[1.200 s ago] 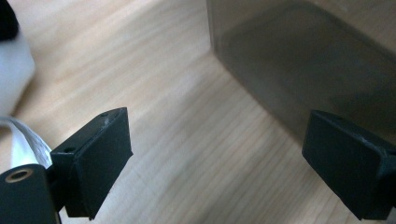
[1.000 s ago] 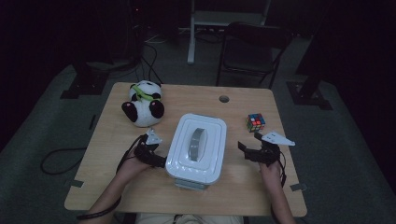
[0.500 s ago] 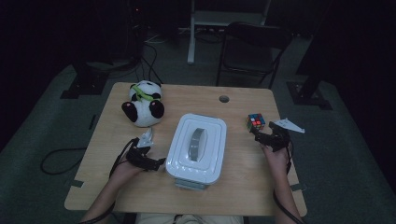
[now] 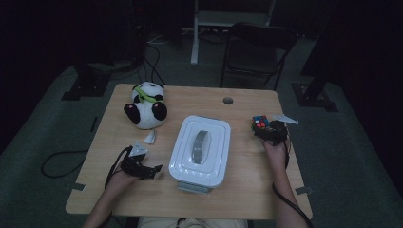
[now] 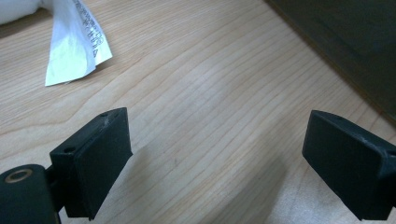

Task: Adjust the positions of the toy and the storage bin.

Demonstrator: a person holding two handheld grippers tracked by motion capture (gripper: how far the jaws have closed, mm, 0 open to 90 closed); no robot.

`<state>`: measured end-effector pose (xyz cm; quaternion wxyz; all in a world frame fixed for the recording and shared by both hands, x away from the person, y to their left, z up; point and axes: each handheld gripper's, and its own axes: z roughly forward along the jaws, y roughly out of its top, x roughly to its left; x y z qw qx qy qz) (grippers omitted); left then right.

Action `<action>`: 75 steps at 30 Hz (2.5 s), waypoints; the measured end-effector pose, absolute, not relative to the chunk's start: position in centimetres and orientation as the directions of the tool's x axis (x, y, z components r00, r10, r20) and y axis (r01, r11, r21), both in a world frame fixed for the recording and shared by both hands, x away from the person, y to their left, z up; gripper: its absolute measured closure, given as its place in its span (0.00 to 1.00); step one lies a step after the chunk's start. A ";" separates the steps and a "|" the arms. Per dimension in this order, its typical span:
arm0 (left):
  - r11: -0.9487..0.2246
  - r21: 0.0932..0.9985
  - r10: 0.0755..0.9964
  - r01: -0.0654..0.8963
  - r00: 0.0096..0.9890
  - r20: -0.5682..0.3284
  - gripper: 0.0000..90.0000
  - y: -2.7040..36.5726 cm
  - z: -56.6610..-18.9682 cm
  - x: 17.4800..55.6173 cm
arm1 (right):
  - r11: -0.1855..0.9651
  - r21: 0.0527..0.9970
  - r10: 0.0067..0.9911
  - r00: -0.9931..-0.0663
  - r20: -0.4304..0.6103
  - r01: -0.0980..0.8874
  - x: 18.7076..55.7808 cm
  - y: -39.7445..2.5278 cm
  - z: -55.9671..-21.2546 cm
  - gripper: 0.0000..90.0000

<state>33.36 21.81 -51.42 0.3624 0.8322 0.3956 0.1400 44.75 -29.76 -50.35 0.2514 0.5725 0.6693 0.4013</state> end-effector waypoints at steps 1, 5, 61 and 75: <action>-0.425 0.711 0.759 0.561 0.648 -0.058 0.05 21.9 -51.5 33.4 | 0.024 0.822 0.969 -0.216 0.122 0.570 44.9 -29.7 -50.4 0.16; -0.430 0.703 0.761 0.567 0.646 -0.056 0.01 22.0 -51.8 33.4 | 0.049 0.800 0.976 -0.199 0.089 0.598 45.5 -29.3 -50.9 0.31; -0.448 0.683 0.795 0.577 0.606 0.010 0.01 21.4 -52.4 32.6 | 0.115 0.773 0.987 -0.159 -0.019 0.624 29.4 -32.7 -49.7 0.38; -0.432 0.684 0.811 0.588 0.585 0.009 0.01 21.3 -52.4 32.3 | 0.083 0.776 0.987 -0.161 0.024 0.625 27.3 -33.0 -50.7 0.37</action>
